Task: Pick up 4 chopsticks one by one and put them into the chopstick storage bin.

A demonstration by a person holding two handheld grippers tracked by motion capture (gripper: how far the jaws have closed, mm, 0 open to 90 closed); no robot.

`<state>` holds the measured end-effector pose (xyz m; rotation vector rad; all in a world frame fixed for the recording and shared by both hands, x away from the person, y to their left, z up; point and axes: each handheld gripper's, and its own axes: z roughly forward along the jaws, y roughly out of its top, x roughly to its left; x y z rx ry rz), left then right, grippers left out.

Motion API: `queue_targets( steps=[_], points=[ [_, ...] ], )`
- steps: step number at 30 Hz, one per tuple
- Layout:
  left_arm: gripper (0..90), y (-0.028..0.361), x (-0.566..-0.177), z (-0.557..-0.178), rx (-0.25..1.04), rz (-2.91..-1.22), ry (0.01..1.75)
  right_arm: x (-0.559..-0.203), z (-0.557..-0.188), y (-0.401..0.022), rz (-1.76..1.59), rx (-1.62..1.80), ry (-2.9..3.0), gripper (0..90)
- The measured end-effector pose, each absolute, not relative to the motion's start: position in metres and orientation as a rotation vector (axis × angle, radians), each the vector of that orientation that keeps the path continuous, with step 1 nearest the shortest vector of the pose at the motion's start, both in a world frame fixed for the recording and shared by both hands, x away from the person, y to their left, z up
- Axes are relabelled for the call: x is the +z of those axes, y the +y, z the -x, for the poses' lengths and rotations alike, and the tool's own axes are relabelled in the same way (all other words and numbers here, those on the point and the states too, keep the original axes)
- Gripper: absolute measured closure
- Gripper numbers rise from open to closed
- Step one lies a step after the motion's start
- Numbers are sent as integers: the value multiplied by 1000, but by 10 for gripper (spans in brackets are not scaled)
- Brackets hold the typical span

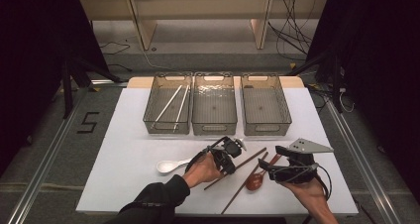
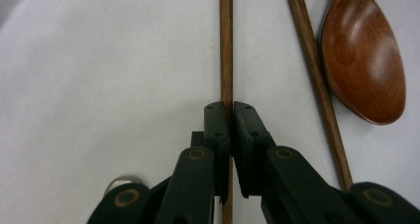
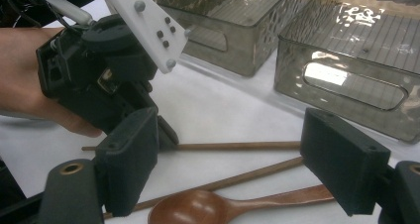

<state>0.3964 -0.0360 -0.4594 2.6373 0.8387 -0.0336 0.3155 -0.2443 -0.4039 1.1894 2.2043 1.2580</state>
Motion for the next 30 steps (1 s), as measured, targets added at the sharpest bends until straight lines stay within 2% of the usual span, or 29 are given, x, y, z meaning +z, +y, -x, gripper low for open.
queue_targets(
  steps=[9,15,23,30],
  points=[
    [850,-29,-448,-400,-56,-2583,821,-404,-315,-245,-1194,1260,2203,238],
    [849,-18,-428,-404,-48,-2523,808,-403,-315,-245,-1192,1261,2201,238],
    [849,18,-388,-417,19,-2407,818,-403,-315,-245,-1192,1261,2200,237],
    [849,50,-371,-428,56,-2321,876,-403,-315,-245,-1193,1260,2202,237]
  ],
)
